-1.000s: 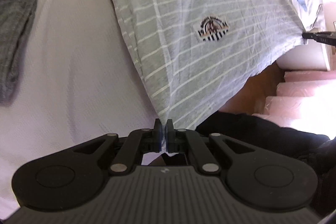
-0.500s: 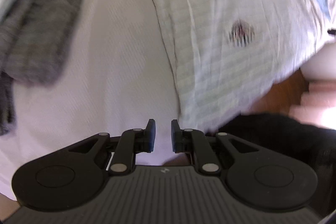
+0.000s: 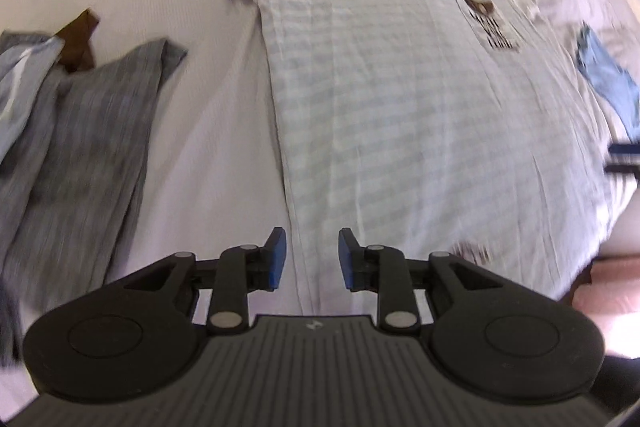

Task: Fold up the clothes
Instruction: 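Open both grippers and release the flattened striped T-shirt, then grasp the white sleeve with the left gripper and fold it over the shirt body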

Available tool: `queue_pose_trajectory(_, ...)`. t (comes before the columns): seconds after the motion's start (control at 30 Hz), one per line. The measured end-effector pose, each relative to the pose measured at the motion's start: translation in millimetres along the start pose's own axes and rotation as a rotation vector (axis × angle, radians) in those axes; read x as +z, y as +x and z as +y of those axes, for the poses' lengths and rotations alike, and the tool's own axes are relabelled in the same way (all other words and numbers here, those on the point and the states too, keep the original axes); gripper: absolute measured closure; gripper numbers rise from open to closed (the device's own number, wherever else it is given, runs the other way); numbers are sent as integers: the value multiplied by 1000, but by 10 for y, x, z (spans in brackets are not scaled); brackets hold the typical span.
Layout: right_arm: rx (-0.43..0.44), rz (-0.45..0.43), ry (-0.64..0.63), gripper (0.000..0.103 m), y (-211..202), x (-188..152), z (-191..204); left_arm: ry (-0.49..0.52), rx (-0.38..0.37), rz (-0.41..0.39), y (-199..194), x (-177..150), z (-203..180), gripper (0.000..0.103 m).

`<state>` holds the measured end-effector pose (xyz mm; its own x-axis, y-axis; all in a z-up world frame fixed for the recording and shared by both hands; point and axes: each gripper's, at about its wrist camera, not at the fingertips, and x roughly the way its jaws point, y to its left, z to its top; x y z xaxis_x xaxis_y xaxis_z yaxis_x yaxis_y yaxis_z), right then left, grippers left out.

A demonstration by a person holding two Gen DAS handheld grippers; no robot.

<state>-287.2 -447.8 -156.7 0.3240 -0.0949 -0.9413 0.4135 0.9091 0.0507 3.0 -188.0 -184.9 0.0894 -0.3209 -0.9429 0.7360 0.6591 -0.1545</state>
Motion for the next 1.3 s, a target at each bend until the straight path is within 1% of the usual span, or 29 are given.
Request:
queue_pose_trajectory(0.07,0,5,5,55,37,53,122,12,-24,-24,153,234,96,80)
queue_pose_trajectory(0.13,-1,10,9,55,75,106,243,18,-55,-38,303,461,208,80)
queue_pose_trajectory(0.23,-1,17,16,55,131,186,426,22,-92,-82,473,850,403,80)
queue_pose_trajectory(0.3,-1,22,21,55,168,239,547,-10,-109,-119,572,1114,605,77)
queue_pose_trajectory(0.4,-9,25,39,55,224,339,733,-53,-100,-159,692,1467,913,77)
queue_pose_trajectory(0.43,-17,22,53,55,243,388,797,-70,-108,-169,716,1564,1017,77)
queue_pose_trajectory(0.5,-8,12,79,55,300,510,948,-149,-173,-203,739,1743,1262,75)
queue_pose_trajectory(0.53,3,10,68,55,356,595,1044,-193,-214,-213,752,1819,1373,74)
queue_pose_trajectory(0.6,24,6,43,55,470,770,1238,-303,-323,-214,827,1969,1619,69)
queue_pose_trajectory(0.67,48,-5,13,55,585,960,1421,-409,-384,-197,948,2096,1842,68)
queue_pose_trajectory(0.77,87,-32,-39,53,756,1274,1672,-487,-428,-176,1093,2242,2064,68)
queue_pose_trajectory(0.83,96,-52,-62,53,884,1460,1789,-527,-449,-170,1195,2308,2184,71)
queue_pose_trajectory(0.87,100,-62,-73,53,949,1553,1846,-550,-474,-165,1255,2339,2246,76)
queue_pose_trajectory(0.9,104,-72,-85,53,1014,1645,1903,-565,-498,-163,1297,2361,2287,89)
queue_pose_trajectory(0.97,112,-91,-107,53,1143,1831,2018,-574,-536,-164,1350,2408,2349,103)
queue_pose_trajectory(1.0,116,-101,-118,53,1208,1924,2075,-544,-533,-177,1312,2430,2352,103)
queue_pose_trajectory(1.07,119,-119,-131,53,1303,2083,2156,-430,-417,-271,1087,2488,2327,103)
queue_pose_trajectory(1.13,119,-131,-130,53,1344,2170,2189,-317,-332,-347,862,2517,2278,103)
queue_pose_trajectory(1.17,120,-132,-131,53,1364,2197,2202,-275,-295,-367,770,2510,2259,103)
queue_pose_trajectory(1.23,121,-136,-133,53,1403,2251,2230,-224,-225,-382,695,2494,2237,103)
queue_pose_trajectory(1.3,123,-140,-135,53,1442,2305,2257,-214,-150,-397,669,2479,2300,103)
